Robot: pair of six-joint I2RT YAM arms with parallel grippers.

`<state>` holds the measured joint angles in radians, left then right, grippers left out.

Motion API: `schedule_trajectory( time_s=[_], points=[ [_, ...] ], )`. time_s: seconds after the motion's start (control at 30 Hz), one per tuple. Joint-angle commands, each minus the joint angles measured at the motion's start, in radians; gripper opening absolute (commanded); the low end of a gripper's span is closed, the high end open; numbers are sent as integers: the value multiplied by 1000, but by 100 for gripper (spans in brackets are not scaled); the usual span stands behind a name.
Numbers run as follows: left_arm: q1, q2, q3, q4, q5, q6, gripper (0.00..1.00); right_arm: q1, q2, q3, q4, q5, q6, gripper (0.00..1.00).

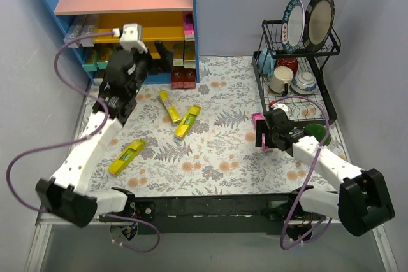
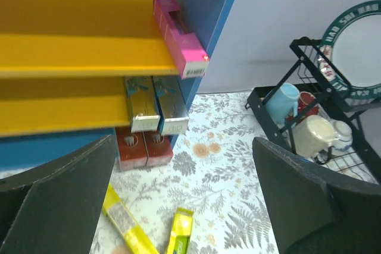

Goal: Place and organize the toothpastes onto the shelf
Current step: Place the toothpaste on the shelf, then move the toothpaste to the center of the board.

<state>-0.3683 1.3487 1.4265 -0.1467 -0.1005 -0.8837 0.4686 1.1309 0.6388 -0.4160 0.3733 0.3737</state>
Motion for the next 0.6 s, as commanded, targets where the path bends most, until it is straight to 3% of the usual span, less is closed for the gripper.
schedule_trajectory(
  time_s=[0.0, 0.17, 0.27, 0.4, 0.57],
  points=[
    [6, -216, -243, -2, -2, -64, 98, -25, 67, 62, 19, -27, -1, 93],
    [5, -388, -559, 38, 9, -101, 98, -27, 150, 56, 39, -74, -22, 81],
    [6, -450, -662, 59, -5, -107, 98, -25, 182, 56, 49, -129, -33, 73],
    [6, -477, -725, 90, -11, -120, 98, 4, 210, 56, 69, -188, -19, 67],
    [6, -468, -735, 81, -16, -116, 98, 116, 266, 65, 118, -143, 65, 59]
  ],
)
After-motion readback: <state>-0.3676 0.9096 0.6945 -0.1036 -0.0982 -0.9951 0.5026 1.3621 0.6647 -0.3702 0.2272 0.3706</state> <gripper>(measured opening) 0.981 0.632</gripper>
